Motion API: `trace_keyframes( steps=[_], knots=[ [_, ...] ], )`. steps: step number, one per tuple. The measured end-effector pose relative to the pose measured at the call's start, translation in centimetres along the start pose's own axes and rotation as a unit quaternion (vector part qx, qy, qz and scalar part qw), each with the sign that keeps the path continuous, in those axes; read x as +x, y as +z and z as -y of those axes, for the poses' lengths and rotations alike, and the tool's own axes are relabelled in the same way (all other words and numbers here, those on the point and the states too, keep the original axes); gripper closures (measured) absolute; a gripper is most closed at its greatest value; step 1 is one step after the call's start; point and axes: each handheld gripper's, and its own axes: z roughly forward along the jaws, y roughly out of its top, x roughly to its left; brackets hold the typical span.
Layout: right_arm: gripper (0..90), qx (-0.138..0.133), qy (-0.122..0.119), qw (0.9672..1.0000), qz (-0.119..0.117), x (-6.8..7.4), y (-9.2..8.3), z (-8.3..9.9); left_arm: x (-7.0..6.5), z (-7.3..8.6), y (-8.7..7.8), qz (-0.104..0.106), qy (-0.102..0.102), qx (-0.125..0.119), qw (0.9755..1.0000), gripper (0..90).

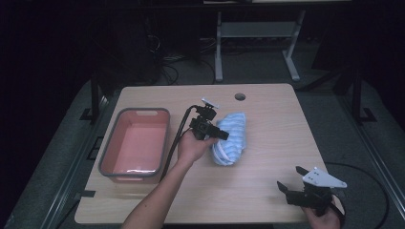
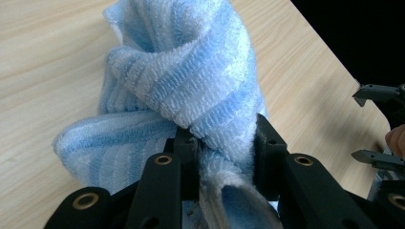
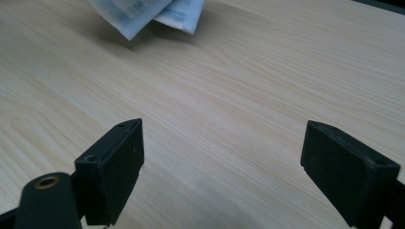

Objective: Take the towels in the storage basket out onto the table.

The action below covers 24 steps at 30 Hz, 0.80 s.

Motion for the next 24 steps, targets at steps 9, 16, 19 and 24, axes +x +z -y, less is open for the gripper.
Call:
trace_keyframes(
  steps=[9, 16, 19, 24],
  knots=[
    [14.3, -0.001, -0.004, 1.0, -0.002, 0.1, 0.1, -0.1, -0.2, 0.3, 1.3, -0.001, 0.001, 0.005, 1.0, 68.1],
    [14.3, -0.001, -0.007, 1.0, -0.003, 0.1, 0.2, -0.1, -0.2, 0.8, 2.3, -0.001, -0.006, 0.005, 1.0, 67.0],
    [14.3, -0.001, -0.005, 1.0, -0.003, 0.2, 0.3, -0.1, -0.2, 0.9, 2.5, -0.002, -0.007, 0.005, 1.0, 66.3],
    [14.3, 0.001, -0.007, 1.0, -0.003, 0.3, 0.3, -0.2, -0.3, 1.0, 2.7, -0.005, -0.009, 0.005, 0.9999, 66.0]
  ],
)
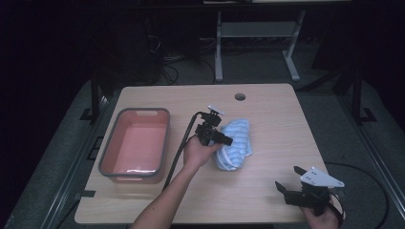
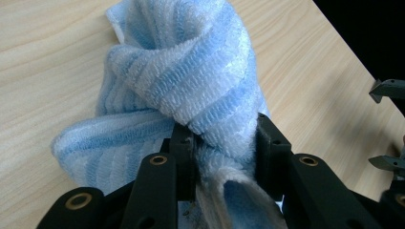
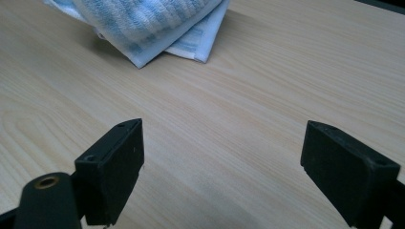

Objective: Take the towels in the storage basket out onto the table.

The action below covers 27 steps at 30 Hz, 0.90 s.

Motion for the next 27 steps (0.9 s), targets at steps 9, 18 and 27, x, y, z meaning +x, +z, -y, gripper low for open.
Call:
trace_keyframes(
  steps=[9, 18, 27],
  knots=[
    [14.3, 0.001, 0.002, 1.0, -0.002, -0.1, 0.1, 0.1, 0.1, 0.3, 0.9, -0.001, -0.005, 0.009, 1.0, 60.4],
    [14.3, 0.001, 0.001, 1.0, -0.003, 0.1, 0.1, 0.0, 0.1, 0.4, 0.5, -0.003, -0.004, -0.001, 1.0, 54.2],
    [14.3, 0.001, -0.001, 1.0, -0.001, 0.1, 0.1, 0.0, 0.2, 0.9, -0.1, -0.005, -0.009, -0.012, 0.9999, 49.5]
  ],
)
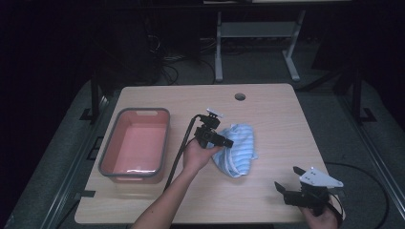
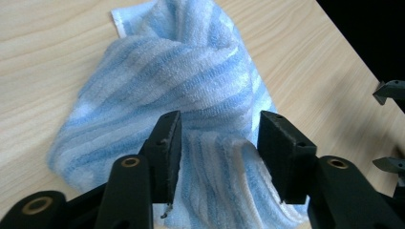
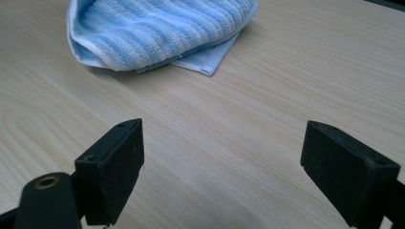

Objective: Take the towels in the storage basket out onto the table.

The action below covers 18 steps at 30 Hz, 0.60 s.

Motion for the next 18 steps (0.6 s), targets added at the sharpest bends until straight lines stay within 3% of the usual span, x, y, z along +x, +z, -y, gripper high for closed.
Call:
trace_keyframes(
  steps=[1, 8, 18],
  knots=[
    [14.3, -0.001, 0.001, 1.0, 0.0, 0.0, 0.0, 0.0, 0.1, 0.0, -0.4, 0.002, 0.008, 0.001, 1.0, 48.7],
    [14.3, 0.001, -0.001, 1.0, 0.001, 0.0, 0.0, 0.0, 0.1, 0.4, -1.2, -0.001, 0.013, -0.006, 0.9999, 45.1],
    [14.3, 0.002, 0.0, 1.0, 0.002, 0.0, 0.1, 0.0, 0.4, 1.3, -2.7, 0.001, 0.009, -0.025, 0.9996, 40.6]
  ],
)
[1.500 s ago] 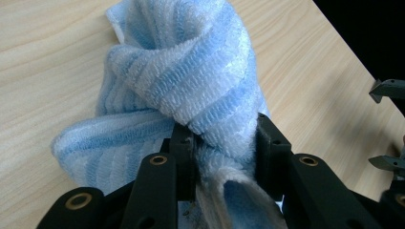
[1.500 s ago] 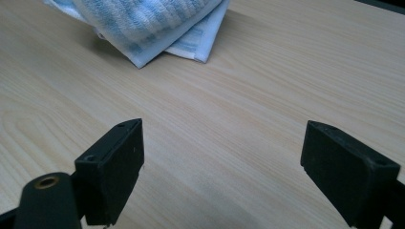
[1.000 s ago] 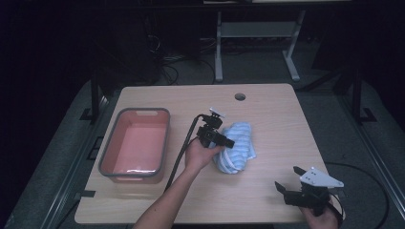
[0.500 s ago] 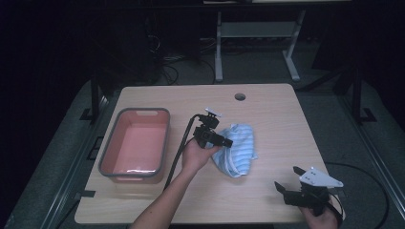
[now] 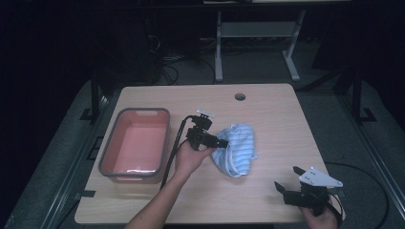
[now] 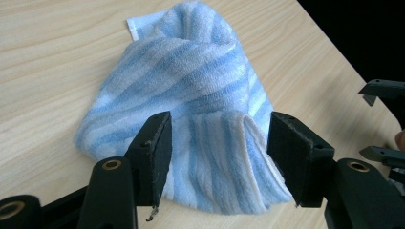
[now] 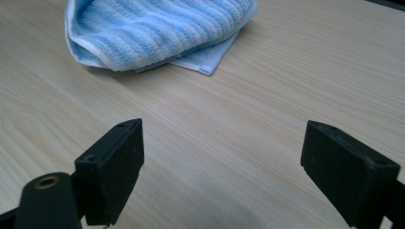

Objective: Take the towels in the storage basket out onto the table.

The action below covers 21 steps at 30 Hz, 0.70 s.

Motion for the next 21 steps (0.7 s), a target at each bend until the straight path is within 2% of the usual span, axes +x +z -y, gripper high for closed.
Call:
trace_keyframes(
  steps=[5, 12, 21],
  knots=[
    [14.3, -0.001, -0.002, 1.0, 0.001, 0.0, 0.0, 0.0, 0.0, 0.6, -0.8, -0.002, 0.006, -0.007, 1.0, 38.4],
    [14.3, -0.001, -0.002, 1.0, 0.001, 0.0, 0.0, 0.0, 0.2, 1.3, -1.5, 0.0, 0.003, -0.015, 0.9999, 37.8],
    [14.3, 0.003, -0.002, 1.0, 0.002, 0.1, 0.1, 0.0, -0.1, 2.4, -2.5, -0.001, 0.016, -0.018, 0.9997, 37.1]
  ],
)
